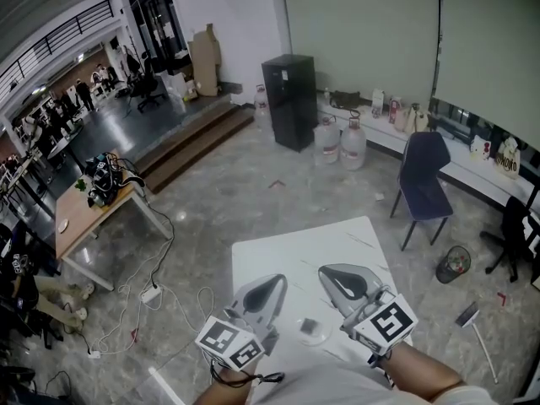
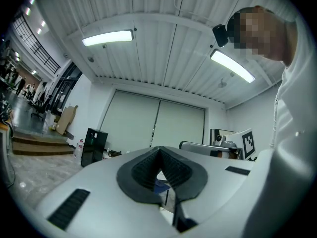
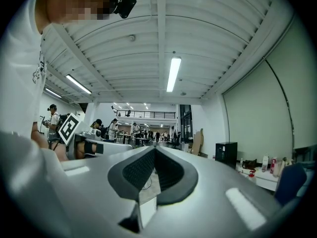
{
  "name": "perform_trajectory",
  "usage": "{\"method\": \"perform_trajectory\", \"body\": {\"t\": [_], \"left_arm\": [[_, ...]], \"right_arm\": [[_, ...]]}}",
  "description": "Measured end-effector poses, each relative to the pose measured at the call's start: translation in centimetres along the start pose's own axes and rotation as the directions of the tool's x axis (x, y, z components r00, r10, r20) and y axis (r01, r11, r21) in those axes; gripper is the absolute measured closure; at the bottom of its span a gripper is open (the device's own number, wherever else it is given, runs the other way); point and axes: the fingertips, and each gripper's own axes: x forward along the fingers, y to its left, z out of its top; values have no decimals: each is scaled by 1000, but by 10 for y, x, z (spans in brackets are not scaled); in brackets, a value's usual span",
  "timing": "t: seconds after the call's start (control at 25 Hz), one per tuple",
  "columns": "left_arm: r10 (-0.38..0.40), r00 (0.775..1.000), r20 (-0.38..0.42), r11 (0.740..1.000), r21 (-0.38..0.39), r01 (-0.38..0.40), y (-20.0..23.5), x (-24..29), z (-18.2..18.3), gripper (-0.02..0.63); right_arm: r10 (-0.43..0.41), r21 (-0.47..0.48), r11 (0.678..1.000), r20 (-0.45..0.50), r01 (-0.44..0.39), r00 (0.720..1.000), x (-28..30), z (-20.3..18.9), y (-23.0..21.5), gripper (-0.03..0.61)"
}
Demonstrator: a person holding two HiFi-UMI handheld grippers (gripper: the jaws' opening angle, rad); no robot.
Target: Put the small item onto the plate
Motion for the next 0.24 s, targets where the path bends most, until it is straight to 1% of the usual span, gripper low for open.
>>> {"method": "perform_trajectory", "body": {"t": [0.12, 0.24], "left_arm": [[2, 1000, 7, 1000, 8, -2, 1, 0, 0, 609], [7, 1000, 10, 1000, 7, -7, 3, 2, -4, 609]], "right_arm": [[-4, -6, 1000, -5, 4, 1000, 1, -2, -3, 577], [14, -7, 1000, 20, -14, 1000, 1, -6, -4, 577]]}}
